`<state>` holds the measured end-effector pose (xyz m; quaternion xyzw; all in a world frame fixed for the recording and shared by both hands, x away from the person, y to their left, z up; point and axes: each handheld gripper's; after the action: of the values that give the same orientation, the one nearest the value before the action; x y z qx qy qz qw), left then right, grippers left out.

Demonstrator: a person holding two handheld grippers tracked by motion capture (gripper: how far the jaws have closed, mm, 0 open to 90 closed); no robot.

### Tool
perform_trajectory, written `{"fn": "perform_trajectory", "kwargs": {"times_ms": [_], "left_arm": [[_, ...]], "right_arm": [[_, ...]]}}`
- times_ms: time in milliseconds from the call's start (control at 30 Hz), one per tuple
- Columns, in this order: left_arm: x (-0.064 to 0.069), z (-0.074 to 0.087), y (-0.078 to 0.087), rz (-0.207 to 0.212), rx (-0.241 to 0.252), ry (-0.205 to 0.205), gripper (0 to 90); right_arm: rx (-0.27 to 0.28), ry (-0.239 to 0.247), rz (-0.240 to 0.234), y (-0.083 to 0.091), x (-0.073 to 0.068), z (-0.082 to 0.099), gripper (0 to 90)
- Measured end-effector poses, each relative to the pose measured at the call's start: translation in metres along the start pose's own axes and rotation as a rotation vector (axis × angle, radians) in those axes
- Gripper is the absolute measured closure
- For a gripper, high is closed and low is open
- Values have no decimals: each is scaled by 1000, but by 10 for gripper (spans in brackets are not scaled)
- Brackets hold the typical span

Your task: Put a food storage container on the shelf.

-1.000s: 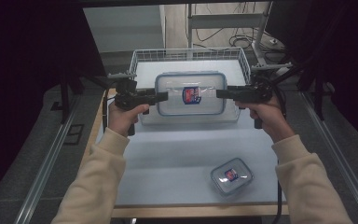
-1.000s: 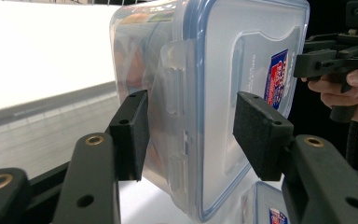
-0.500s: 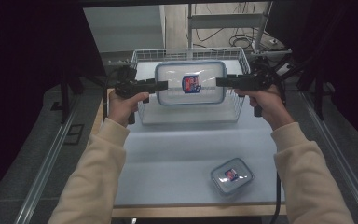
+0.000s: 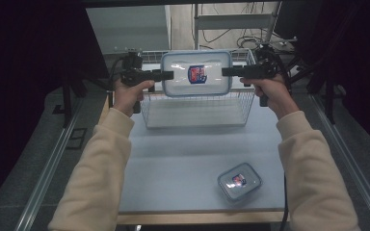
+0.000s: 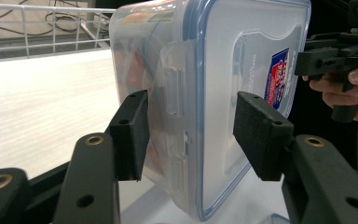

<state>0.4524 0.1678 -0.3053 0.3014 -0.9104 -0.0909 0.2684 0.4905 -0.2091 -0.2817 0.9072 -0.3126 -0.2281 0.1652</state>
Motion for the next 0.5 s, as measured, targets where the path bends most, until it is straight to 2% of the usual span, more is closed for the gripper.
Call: {"fn": "perform_trajectory", "kwargs": {"times_ms": [67,200,300,500], "left_arm": [[-7,-4,-4,1,-2,1,471],[-13,-7,-8,1,-7,1,471],[-23,-7,-15,9,-21,26,470],[-29,-11,-18,25,-12,52,476]], "right_arm": [[-2,-12,2,-6,6,-5,491],[4,-29,1,-11,13,-7,489],[-10,-50,8,-18,20,-6,489],[-11,-82,7,-22,28,-8,482]]}}
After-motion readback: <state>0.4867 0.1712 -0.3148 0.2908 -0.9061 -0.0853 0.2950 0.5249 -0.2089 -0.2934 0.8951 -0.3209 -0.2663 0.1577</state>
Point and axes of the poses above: each handheld gripper's, and its own axes: y roughly backward along the jaws, z roughly out of its underside, x roughly to its right, and after that the axes turned 5 degrees about z, right-handed
